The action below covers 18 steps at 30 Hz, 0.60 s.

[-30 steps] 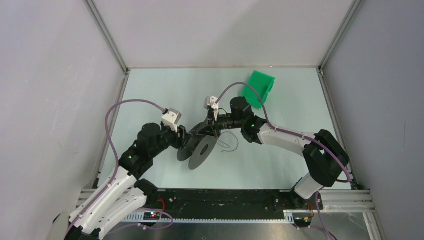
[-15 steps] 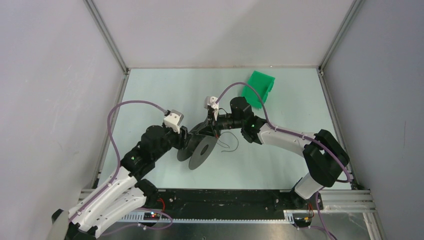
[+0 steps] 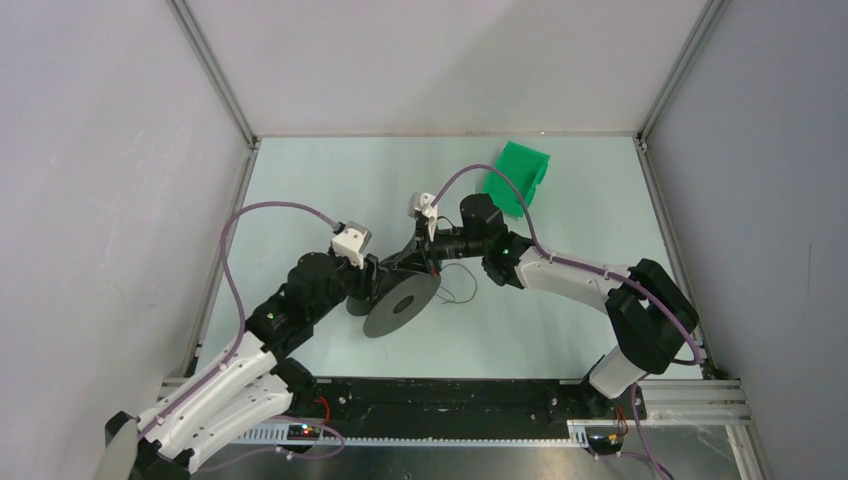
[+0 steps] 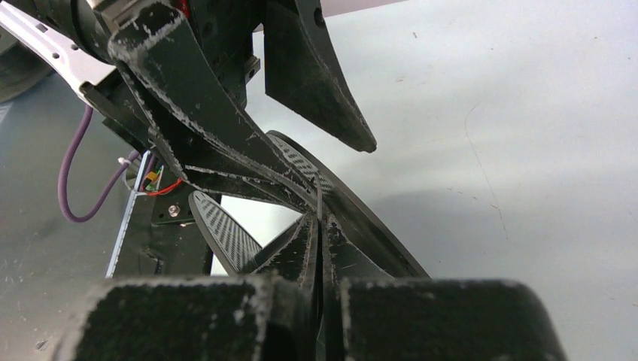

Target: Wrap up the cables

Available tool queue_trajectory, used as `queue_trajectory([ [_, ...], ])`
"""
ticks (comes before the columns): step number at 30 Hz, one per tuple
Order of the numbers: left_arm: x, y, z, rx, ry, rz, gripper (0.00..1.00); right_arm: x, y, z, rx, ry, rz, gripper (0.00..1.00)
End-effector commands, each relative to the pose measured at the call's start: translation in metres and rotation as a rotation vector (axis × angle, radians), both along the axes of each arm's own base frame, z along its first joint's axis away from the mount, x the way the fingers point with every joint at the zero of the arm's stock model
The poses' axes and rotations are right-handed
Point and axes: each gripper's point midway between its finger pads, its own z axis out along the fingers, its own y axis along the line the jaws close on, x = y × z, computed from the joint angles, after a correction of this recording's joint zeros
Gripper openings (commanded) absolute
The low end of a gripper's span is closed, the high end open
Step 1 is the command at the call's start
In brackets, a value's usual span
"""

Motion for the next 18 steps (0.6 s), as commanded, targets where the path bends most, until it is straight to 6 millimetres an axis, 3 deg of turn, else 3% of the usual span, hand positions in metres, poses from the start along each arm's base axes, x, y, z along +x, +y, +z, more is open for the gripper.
queue_trajectory([
  [1,0.002,-0.005,0.005,-0.033,-0.030,0.005,0.56,0.009,0.005,0.023,0.052,-0.045,-0.017,0.00],
  [6,0.002,-0.008,0.001,-0.027,-0.024,-0.003,0.53,0.009,0.005,0.022,0.048,-0.041,-0.015,0.00],
  [12,0.003,-0.004,0.002,-0.024,-0.035,0.014,0.41,0.009,0.005,0.017,0.034,-0.029,-0.014,0.00],
  [18,0.003,-0.005,0.000,-0.017,-0.028,0.015,0.35,0.012,0.002,0.008,0.010,-0.016,-0.018,0.00],
])
